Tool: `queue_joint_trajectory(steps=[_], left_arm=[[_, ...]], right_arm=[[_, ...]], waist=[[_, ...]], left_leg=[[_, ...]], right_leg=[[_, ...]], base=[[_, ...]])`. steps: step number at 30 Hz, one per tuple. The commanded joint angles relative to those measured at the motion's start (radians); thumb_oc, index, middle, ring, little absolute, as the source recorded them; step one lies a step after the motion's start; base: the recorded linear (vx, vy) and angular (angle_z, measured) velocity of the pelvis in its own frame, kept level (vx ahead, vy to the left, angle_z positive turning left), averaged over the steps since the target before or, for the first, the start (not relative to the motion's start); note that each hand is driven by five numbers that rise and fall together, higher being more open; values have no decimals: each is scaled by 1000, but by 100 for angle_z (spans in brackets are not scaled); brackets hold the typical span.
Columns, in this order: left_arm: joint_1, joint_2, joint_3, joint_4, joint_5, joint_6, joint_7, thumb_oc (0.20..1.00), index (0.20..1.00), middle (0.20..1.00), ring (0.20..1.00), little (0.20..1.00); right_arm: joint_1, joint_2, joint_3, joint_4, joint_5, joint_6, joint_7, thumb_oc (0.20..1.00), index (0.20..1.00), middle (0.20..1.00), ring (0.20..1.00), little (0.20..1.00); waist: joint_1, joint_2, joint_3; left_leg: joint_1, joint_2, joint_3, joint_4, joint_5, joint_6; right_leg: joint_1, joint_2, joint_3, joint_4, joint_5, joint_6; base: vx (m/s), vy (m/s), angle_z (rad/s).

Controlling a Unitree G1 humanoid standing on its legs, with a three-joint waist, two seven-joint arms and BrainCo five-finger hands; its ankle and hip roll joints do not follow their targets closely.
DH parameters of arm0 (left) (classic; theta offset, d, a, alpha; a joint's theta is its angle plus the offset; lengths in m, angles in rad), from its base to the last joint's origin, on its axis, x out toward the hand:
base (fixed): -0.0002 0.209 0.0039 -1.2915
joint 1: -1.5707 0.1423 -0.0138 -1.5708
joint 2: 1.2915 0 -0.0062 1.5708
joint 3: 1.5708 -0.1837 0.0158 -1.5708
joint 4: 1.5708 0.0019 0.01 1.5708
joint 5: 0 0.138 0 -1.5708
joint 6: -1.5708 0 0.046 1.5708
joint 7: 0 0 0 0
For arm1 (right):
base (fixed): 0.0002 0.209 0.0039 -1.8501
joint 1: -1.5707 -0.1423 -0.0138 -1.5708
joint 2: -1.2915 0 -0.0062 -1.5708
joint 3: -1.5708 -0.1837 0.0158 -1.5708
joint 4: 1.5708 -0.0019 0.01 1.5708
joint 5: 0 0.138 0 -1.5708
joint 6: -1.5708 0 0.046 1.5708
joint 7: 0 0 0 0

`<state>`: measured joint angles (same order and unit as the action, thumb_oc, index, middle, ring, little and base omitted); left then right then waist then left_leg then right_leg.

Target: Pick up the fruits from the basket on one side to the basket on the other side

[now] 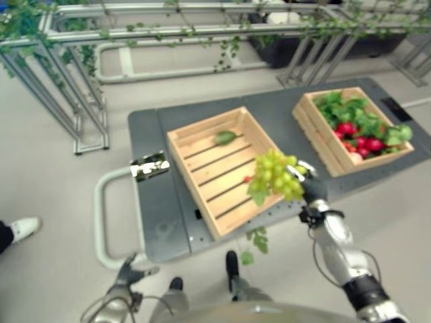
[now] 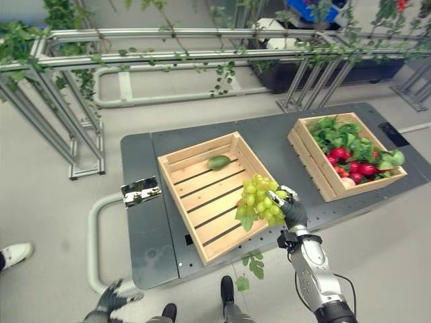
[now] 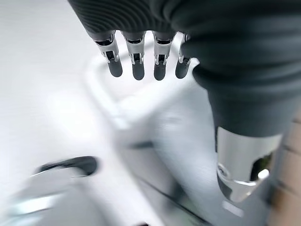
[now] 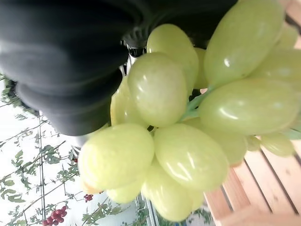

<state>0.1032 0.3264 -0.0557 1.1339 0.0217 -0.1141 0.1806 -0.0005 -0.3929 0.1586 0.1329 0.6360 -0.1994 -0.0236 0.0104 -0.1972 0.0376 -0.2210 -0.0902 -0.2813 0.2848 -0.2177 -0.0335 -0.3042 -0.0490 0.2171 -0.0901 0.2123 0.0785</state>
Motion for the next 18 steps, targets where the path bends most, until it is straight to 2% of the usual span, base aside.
queue_joint_trajectory(steps=[1,4,8,9,11,12,13,16,17,18], left_arm=[[-48,4,60,76,-16,5,42,1000,1000,1000,1000,1000],[-53,11,74,108,1,11,53,1000,1000,1000,1000,1000],[-90,23,52,91,25,2,64,1000,1000,1000,1000,1000],[-91,23,52,91,25,2,64,1000,1000,1000,1000,1000],[-112,33,21,69,51,-2,70,1000,1000,1000,1000,1000],[-111,34,22,68,50,-3,75,1000,1000,1000,1000,1000],[-119,39,16,61,51,1,75,1000,1000,1000,1000,1000],[-138,50,-1,59,60,3,68,1000,1000,1000,1000,1000],[-156,55,-18,56,80,11,66,1000,1000,1000,1000,1000],[-157,57,-21,52,80,11,63,1000,1000,1000,1000,1000]], right_arm=[[24,-37,-137,-151,-68,-81,-4,200,200,200,200,200],[50,-20,-145,-171,-66,-82,-1,200,200,200,200,200],[82,5,-161,-216,-93,-81,-10,200,200,200,200,200],[82,5,-161,-216,-93,-81,-10,200,200,200,200,200],[70,23,-133,-216,-119,-83,-22,200,200,200,200,200],[66,27,-119,-215,-130,-83,-25,200,200,200,200,200],[74,29,-113,-218,-135,-82,-19,200,200,200,200,200],[95,26,-120,-227,-138,-81,-11,200,200,200,200,200],[126,26,-138,-233,-146,-81,-11,200,200,200,200,200],[134,29,-145,-233,-144,-80,-11,200,200,200,200,200]], waist=[[-39,13,6],[-58,6,12],[-88,-5,25],[-87,-5,25],[-88,2,45],[-78,10,53],[-78,8,61],[-89,6,58],[-93,10,41],[-90,13,30]], left_leg=[[-51,-76,-57,-17,58,29],[-63,-97,-38,-2,45,50],[-50,-101,3,-41,63,66],[-50,-101,4,-42,63,66],[-2,-59,62,-84,73,65],[17,-30,91,-92,70,61],[29,-17,117,-110,92,56],[31,-8,131,-147,124,56],[27,18,164,-178,142,59],[25,35,187,-193,147,57]], right_leg=[[87,42,-10,10,-125,45],[64,34,32,19,-94,71],[13,33,93,28,-18,130],[13,33,94,28,-18,130],[-25,22,-3,33,-5,139],[-28,13,-74,42,-19,136],[-22,1,-116,69,-36,133],[-8,9,-104,115,-57,122],[29,29,-91,159,-100,106],[43,26,-103,178,-123,100]], base=[[-132,160,-21],[-119,197,15],[-141,160,-35],[-115,165,-17],[-92,147,-72],[-104,94,-129],[-153,99,-125],[-164,57,-95],[-282,63,-61],[-280,62,-77]])
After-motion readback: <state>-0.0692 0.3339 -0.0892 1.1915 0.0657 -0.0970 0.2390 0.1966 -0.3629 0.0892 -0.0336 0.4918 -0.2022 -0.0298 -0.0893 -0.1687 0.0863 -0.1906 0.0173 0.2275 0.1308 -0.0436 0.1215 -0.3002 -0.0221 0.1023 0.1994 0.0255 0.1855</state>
